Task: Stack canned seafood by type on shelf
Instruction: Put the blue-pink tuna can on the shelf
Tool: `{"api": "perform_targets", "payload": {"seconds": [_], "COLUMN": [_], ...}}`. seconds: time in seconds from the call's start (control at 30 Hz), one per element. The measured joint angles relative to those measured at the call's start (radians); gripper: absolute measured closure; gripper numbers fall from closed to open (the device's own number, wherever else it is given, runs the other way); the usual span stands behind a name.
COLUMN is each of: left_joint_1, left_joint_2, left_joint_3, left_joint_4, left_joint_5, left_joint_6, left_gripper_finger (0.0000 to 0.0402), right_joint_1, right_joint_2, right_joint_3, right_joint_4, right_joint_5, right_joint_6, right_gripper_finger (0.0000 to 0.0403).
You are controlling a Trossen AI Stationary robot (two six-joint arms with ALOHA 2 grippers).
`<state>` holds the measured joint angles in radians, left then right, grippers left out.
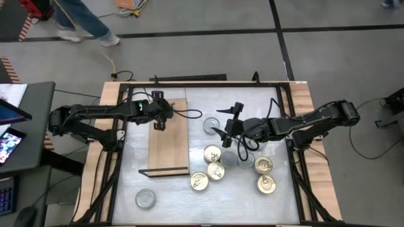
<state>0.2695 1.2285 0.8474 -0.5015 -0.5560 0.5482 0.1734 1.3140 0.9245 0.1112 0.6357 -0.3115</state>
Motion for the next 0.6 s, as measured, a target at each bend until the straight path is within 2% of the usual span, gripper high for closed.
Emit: {"api": "perform_targets", "payload": {"seconds": [0.37,0.6], "left_joint_1": [0.0,-0.002], "left_joint_2": [0.0,-0.001], "left_joint_3": [0.0,0.0], "left_joint_4": [-0.032,-0.064], "left_joint_5": [0.069,0.108], "left_joint_6": [-0.07,-0.094], "left_gripper_finger": [0.0149,0.0137], "right_joint_1": [-0.001,-0.012], "right_joint_2": [0.0,0.0], "right_joint_3": [0.0,0.0], "right_joint_4": [0.0,0.0], "right_joint_5": [0.0,-0.008], "right_joint_6": [0.005,0.008], "right_gripper_finger": [0.0031,0.0031]}}
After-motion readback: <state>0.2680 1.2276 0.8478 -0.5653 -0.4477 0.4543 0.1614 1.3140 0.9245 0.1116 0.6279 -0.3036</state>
